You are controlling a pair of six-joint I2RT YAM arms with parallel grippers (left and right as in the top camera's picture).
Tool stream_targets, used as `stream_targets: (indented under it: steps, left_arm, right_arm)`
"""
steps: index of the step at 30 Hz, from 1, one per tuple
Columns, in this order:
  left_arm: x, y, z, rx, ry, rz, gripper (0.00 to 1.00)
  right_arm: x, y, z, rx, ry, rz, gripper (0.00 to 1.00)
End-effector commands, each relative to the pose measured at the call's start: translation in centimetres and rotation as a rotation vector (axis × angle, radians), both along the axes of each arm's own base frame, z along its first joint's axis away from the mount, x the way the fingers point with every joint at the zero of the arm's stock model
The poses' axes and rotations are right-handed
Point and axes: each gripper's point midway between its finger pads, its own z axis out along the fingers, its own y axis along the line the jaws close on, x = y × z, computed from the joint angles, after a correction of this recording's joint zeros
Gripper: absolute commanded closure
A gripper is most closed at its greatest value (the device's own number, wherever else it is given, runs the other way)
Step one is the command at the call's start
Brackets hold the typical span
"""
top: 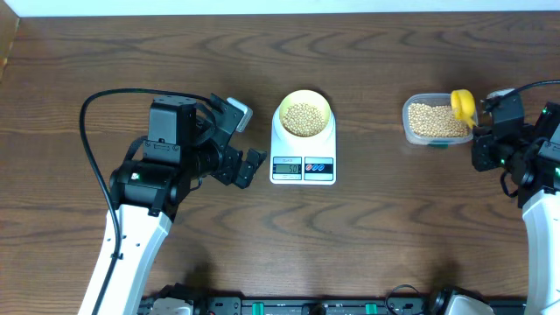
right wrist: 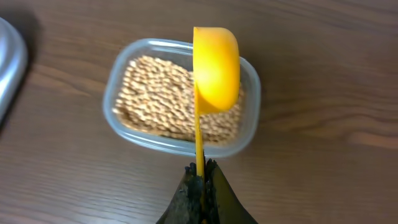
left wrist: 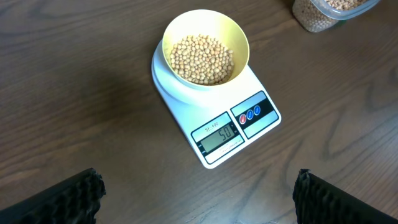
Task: Scoop item into bowl and weigh 50g on scale
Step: 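Lower the yellow scoop into the tub and rest it on the soybeans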
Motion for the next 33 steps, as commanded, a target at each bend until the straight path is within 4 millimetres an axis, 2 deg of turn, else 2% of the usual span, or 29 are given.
stream_targets:
  steps: [1, 10, 16, 23, 24, 27, 30, 33]
  left_arm:
    - [0.0, -0.1, 0.2, -0.010, 0.000, -0.002, 0.00]
    - [0.0, -0.1, 0.2, -0.010, 0.000, -0.002, 0.00]
    - [0.0, -0.1, 0.2, -0.010, 0.000, -0.002, 0.00]
    - [0.0, -0.1, 0.2, -0.010, 0.000, -0.002, 0.00]
    - [0.0, -0.1, 0.2, -0.010, 0.000, -0.002, 0.00]
    - [0.0, -0.1, 0.2, -0.010, 0.000, -0.002, 0.00]
    - [0.0, -0.1, 0.2, -0.010, 0.000, -0.002, 0.00]
    - [0.0, -0.1, 0.2, -0.010, 0.000, -0.002, 0.00]
  right_arm:
    - [-0.2, -1.6, -0.4, -0.095, 0.028, -0.041, 0.99]
    - [-0.2, -1.6, -0.4, -0.086, 0.028, -0.047, 0.99]
    - [-0.5, -1.4, -0.6, 0.042, 0.050, -0.179, 0.99]
    - [-0.2, -1.5, -0.7, 0.390, 0.061, -0.553, 0.99]
    - [-0.1, -1.5, -1.2, 0.496, 0.081, -0.671, 0.99]
    - [0.4, -1.4, -2.5, 0.651, 0.125, -0.828, 0.99]
    - [1.5, -0.4, -3.1, 0.710, 0.147, -0.778, 0.99]
    - [1.6, -0.2, -3.4, 0.721, 0.159, -0.771, 0.99]
